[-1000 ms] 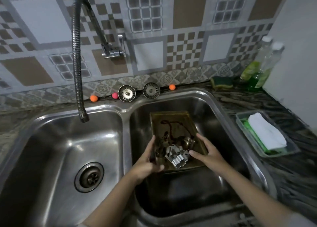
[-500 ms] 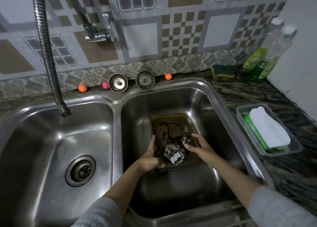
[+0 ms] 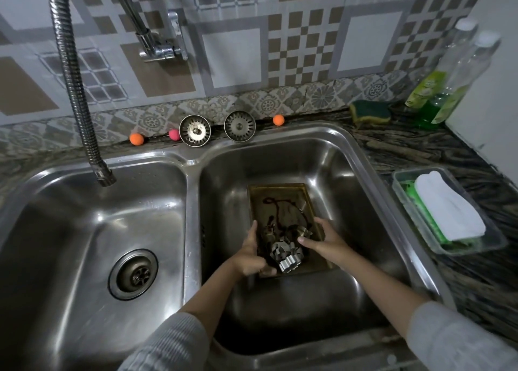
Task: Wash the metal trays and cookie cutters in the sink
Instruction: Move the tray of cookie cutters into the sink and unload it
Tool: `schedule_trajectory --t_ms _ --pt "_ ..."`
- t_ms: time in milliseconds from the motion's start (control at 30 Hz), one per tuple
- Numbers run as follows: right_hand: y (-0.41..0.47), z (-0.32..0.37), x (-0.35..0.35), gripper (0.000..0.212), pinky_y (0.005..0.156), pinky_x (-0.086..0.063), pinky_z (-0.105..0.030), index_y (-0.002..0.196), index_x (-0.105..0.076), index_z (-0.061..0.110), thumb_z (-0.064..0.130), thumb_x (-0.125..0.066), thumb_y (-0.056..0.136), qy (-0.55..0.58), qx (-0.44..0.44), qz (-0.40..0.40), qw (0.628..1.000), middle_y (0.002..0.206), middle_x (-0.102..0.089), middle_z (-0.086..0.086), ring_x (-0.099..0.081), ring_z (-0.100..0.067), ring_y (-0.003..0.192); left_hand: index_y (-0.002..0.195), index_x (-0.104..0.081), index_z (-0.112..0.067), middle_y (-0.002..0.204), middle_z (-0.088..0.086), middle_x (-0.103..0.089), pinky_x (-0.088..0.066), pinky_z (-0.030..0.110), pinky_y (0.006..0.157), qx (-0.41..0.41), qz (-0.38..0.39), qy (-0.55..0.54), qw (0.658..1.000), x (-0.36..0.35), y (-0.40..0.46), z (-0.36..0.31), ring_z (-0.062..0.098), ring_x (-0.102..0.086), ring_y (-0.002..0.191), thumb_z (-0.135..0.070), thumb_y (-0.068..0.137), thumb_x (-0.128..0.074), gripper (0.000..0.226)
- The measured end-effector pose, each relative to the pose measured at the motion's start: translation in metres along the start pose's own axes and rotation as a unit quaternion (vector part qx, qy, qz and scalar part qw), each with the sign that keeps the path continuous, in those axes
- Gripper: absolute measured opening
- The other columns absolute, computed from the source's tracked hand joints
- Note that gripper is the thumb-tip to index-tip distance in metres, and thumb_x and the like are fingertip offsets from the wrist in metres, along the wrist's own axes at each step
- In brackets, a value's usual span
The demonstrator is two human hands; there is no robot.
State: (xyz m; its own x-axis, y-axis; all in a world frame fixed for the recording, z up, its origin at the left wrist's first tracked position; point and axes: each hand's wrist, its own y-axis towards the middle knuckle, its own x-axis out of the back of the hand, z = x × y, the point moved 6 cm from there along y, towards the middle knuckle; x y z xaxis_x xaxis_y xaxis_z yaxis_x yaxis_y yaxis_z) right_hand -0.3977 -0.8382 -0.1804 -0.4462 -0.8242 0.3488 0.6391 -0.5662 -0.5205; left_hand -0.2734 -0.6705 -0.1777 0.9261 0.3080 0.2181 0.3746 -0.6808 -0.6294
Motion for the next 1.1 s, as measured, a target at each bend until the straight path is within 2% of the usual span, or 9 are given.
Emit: schedule_trajectory --t_ms 100,167,233,300,367,500,700,867,1100 --pt "-0.012 0.02 0.004 0.087 0.109 -0.036 -0.04 0.143 -0.033 0.032 0.038 -0.081 0.071 -0.05 0.093 -0.029 0.994 0.151 -0.034 0.002 -0.034 -0.02 0.137 0.15 0.012 -0.029 0.157 0.002 0.019 -0.005 0.041 0.117 -0.022 -0.048 0.077 0.996 0.005 -0.004 -0.007 0.023 0.014 0.146 -0.016 0.063 -0.084 0.13" --pt "-0.019 0.023 0.0 0.102 0.109 -0.037 -0.044 0.145 -0.028 0.033 0.04 -0.086 0.062 -0.084 0.112 0.024 0.99 0.153 -0.028 0.002 -0.033 -0.022 0.138 0.152 0.002 -0.025 0.159 0.004 0.009 -0.006 0.042 0.118 -0.064 -0.075 0.088 0.991 0.009 -0.009 -0.014 0.023 0.009 0.146 -0.027 0.061 -0.085 0.126" --pt "-0.02 0.018 -0.007 0.123 0.11 -0.036 -0.046 0.15 -0.017 0.036 0.045 -0.09 0.051 -0.147 0.094 0.083 0.981 0.156 -0.018 0.002 -0.029 -0.024 0.14 0.152 -0.007 -0.02 0.158 0.006 -0.008 -0.016 0.045 0.119 -0.087 -0.089 0.081 0.989 0.011 -0.015 -0.02 0.024 -0.007 0.146 -0.04 0.053 -0.084 0.127" --pt "-0.015 0.013 -0.011 0.137 0.113 -0.033 -0.047 0.151 -0.007 0.037 0.049 -0.091 0.043 -0.191 0.073 0.105 0.973 0.158 -0.01 -0.002 -0.024 -0.025 0.142 0.152 -0.009 -0.016 0.154 0.007 -0.021 -0.024 0.041 0.117 -0.069 -0.087 0.085 0.99 0.009 -0.015 -0.02 0.024 -0.019 0.143 -0.033 0.059 -0.085 0.121" --pt "-0.01 0.011 -0.014 0.139 0.115 -0.029 -0.043 0.153 -0.004 0.03 0.042 -0.092 0.046 -0.217 0.066 0.101 0.969 0.158 -0.01 -0.005 -0.021 -0.025 0.144 0.152 -0.007 -0.017 0.15 0.009 -0.027 -0.023 0.036 0.116 -0.052 -0.083 0.13 0.987 0.006 -0.012 -0.022 0.026 -0.019 0.142 -0.026 0.068 -0.082 0.113" --pt "-0.004 0.013 -0.017 0.134 0.114 -0.03 -0.038 0.153 -0.01 0.019 0.036 -0.093 0.05 -0.222 0.076 0.064 0.97 0.157 -0.016 -0.005 -0.025 -0.024 0.143 0.152 -0.006 -0.02 0.149 0.009 -0.03 -0.023 0.03 0.111 -0.039 -0.066 0.198 0.977 0.002 -0.009 -0.029 0.027 -0.017 0.14 -0.024 0.074 -0.076 0.105" --pt "-0.004 0.017 -0.02 0.122 0.107 -0.039 -0.033 0.148 -0.028 0.012 0.03 -0.094 0.048 -0.201 0.097 0.05 0.973 0.144 -0.027 0.0 -0.037 -0.02 0.132 0.149 -0.02 -0.018 0.138 0.005 -0.048 -0.041 0.027 0.104 -0.061 -0.092 0.195 0.975 -0.003 -0.013 -0.035 0.022 -0.045 0.13 -0.013 0.071 -0.077 0.097" --pt "-0.003 0.018 -0.023 0.103 0.102 -0.038 -0.026 0.139 -0.041 0.012 0.022 -0.093 0.051 -0.167 0.091 0.049 0.981 0.127 -0.032 0.004 -0.04 -0.013 0.117 0.145 -0.027 -0.014 0.135 0.008 -0.05 -0.048 0.031 0.097 -0.067 -0.105 0.207 0.97 -0.002 -0.014 -0.038 0.023 -0.052 0.122 -0.009 0.074 -0.075 0.086" --pt "-0.01 0.013 -0.013 0.077 0.093 -0.041 -0.021 0.126 -0.054 0.012 0.006 -0.088 0.058 -0.1 0.092 0.007 0.991 0.12 -0.041 0.001 -0.049 -0.018 0.115 0.145 -0.03 -0.017 0.138 0.007 -0.05 -0.05 0.014 0.066 -0.099 -0.122 0.192 0.969 0.004 -0.021 -0.042 0.013 -0.059 0.098 0.008 0.078 -0.064 0.079"
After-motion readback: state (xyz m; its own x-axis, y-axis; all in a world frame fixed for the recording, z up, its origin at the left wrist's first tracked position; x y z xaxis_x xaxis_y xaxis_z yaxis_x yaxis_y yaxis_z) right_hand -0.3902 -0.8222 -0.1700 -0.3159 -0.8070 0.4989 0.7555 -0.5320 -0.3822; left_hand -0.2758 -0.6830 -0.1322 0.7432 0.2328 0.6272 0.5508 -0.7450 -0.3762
